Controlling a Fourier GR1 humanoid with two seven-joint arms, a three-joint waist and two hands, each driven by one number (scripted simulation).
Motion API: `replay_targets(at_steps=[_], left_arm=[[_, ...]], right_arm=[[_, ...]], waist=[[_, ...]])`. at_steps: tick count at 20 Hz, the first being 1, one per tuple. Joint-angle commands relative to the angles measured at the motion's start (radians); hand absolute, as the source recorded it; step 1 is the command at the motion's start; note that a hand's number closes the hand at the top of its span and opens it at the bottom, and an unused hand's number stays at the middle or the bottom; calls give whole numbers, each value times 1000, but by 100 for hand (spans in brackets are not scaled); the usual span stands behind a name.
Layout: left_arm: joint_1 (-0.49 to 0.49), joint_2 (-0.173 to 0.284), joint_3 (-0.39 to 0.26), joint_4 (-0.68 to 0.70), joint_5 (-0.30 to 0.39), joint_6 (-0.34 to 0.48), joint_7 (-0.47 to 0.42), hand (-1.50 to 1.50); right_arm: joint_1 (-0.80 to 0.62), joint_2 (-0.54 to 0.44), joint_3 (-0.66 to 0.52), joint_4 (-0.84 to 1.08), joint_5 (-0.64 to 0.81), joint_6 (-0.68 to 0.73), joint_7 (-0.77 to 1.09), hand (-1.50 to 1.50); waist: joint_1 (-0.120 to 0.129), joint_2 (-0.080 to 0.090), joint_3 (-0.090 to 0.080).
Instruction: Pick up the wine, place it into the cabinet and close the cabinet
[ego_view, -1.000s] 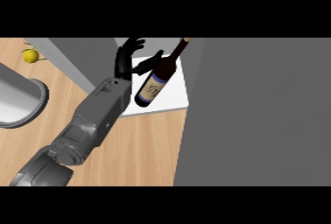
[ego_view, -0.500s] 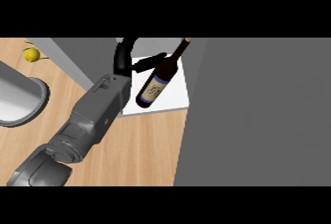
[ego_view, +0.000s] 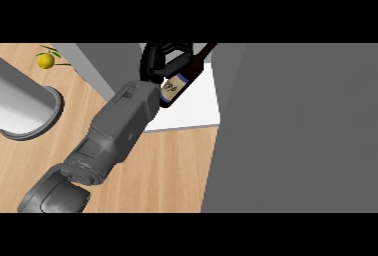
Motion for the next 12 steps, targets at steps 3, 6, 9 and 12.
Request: replay_targets(at_steps=[3, 6, 9, 12], left_arm=[[-14, -35, 7, -4, 2, -67, -1, -150], [-22, -35, 4, -22, 5, -54, 29, -150], [-6, -35, 4, -56, 20, -88, 33, -150], [36, -36, -32, -68, 28, -71, 28, -150]], right_arm=[[64, -29, -12, -209, -46, -11, 97, -150], [93, -45, -25, -248, -41, -21, 120, -150], [93, -55, -51, -230, -62, -4, 117, -150], [91, -34, -28, -217, -34, -8, 96, -150]], waist=[[20, -9, 1], [38, -20, 1], [48, -23, 2], [40, -24, 1]])
